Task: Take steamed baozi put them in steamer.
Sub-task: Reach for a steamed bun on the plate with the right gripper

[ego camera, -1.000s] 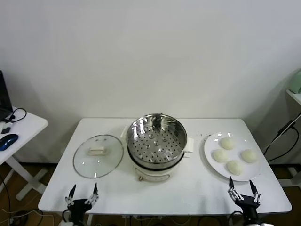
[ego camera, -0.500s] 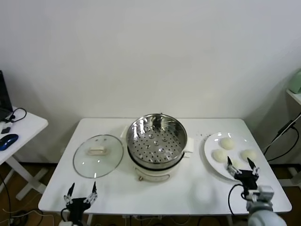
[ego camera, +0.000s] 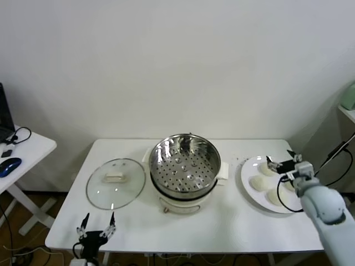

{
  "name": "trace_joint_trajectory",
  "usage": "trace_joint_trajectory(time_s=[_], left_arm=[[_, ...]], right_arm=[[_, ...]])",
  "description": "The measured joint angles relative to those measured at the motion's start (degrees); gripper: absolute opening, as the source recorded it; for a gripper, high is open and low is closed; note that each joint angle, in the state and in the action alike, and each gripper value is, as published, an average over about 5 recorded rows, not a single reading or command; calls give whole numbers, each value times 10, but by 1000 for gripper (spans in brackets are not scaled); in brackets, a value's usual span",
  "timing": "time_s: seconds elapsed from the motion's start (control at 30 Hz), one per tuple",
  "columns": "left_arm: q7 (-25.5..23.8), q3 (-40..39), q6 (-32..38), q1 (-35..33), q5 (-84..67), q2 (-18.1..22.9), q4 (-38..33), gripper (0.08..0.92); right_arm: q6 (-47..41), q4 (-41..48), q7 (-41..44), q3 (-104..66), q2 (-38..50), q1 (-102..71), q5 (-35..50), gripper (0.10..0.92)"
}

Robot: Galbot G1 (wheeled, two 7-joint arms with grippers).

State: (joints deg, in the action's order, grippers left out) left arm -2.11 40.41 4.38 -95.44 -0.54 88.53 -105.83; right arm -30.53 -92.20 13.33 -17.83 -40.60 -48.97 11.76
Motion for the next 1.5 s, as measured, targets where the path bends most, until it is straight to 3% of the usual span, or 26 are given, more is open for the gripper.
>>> trace_joint_trajectory(time_s=[0.4,0.77,1.1,1.5], left_arm=[[0,4,6,1,1,-2,9,823],[1,7,8,-5,3,-1,8,823],[3,19,15,-15,3,1,11,823],[4,24,20,-11,3,2,35,823]], right_arm=[[121,169,249,307,83,294,-134,823],[238,372,422,568,11,521,-157,823],[311,547,509,696,-87,608,-173,823],[354,673,539,701,-158,608,-217,823]])
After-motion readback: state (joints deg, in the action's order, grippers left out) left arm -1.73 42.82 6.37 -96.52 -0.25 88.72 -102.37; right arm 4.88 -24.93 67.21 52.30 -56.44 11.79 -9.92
